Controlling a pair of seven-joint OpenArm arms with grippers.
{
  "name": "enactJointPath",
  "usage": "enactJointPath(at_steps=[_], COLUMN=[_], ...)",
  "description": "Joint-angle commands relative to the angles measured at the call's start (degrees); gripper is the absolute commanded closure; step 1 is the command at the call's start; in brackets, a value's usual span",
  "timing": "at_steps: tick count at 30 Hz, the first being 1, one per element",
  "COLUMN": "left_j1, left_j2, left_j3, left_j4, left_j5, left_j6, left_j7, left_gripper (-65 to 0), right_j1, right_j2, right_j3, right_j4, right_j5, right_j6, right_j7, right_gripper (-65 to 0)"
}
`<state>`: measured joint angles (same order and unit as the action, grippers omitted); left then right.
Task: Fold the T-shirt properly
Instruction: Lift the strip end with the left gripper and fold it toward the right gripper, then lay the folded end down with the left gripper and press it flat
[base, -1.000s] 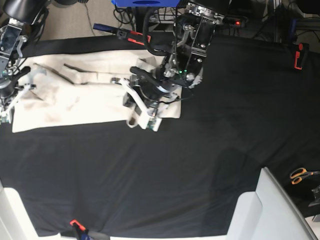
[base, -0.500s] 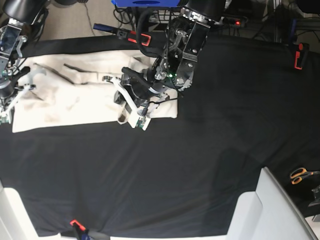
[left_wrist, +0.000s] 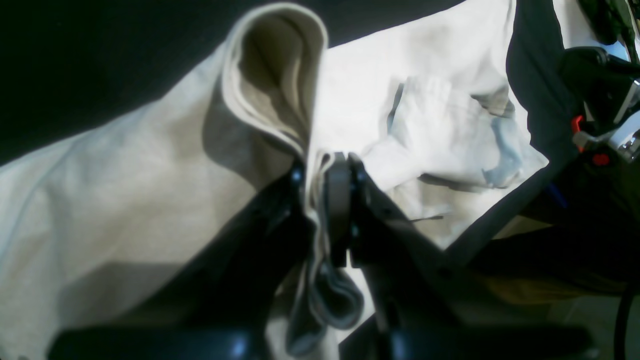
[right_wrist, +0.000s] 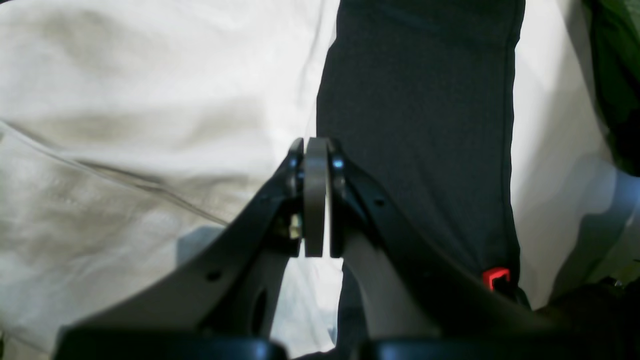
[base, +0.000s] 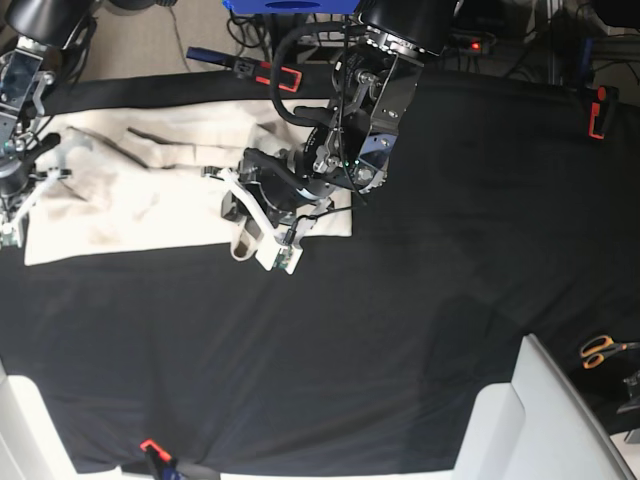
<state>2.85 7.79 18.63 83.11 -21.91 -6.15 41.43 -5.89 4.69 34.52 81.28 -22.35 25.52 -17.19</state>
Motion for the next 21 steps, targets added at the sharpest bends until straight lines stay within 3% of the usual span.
enactJointPath(at_steps=[1,7,21], left_j1=[-0.70,-0.70,-1.93], left_j2=[0.78,0.60,0.78], left_j3=[0.31,3.65,3.48], left_j4=[0.89,0.45,-3.15], left_j5=[-0.99,-0.99,-1.17], left_j6=[-0.57,-0.57,-0.57], left_j7=[-0.59,-0.59,-0.86], left_gripper=[0.0,0.0,0.0], right_j1=[1.10,1.19,1.19], right_j2=[0.89,0.89,0.89], right_j3=[0.16,0.16,0.25], right_j4=[0.88,0.88,0.88], right_j5=[0.33,0.33,0.33], right_j6=[-0.42,-0.42,-0.42], right_j7=[1.23,1.23,1.23], right_gripper=[-0.2,-0.2,-0.2])
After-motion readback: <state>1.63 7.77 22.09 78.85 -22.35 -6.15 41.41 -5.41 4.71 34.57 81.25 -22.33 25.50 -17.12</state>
